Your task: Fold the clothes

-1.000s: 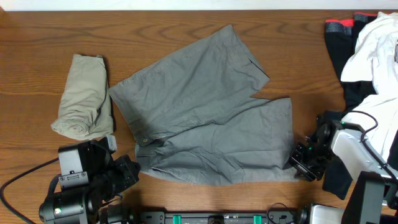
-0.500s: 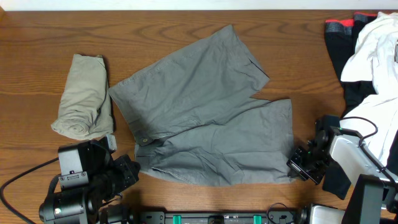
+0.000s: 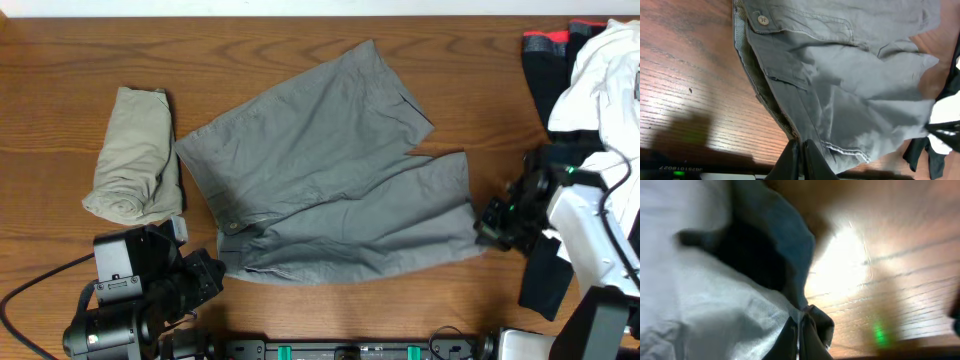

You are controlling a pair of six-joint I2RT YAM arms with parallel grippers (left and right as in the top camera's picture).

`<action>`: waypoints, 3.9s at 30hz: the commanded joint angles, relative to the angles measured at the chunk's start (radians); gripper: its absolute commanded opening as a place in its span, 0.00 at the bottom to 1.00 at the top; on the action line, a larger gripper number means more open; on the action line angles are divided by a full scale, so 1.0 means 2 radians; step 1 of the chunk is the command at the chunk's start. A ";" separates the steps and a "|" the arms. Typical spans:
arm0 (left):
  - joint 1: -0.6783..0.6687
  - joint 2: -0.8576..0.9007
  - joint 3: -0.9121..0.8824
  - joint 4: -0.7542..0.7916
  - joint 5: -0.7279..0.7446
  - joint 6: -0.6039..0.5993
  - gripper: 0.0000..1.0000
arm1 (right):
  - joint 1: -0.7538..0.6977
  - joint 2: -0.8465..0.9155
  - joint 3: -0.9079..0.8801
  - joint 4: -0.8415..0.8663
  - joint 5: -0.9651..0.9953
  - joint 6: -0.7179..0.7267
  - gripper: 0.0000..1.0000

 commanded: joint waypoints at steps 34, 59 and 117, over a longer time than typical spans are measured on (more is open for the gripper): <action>0.001 0.041 -0.019 0.224 -0.151 0.027 0.06 | 0.121 0.217 0.241 0.650 -0.221 0.066 0.01; 0.002 0.374 -0.043 0.534 -0.252 -0.022 0.06 | 0.165 0.413 0.256 0.914 -0.163 0.151 0.01; -0.004 0.305 -0.037 0.336 -0.039 0.005 0.21 | 0.146 0.404 0.281 0.102 0.185 0.055 0.01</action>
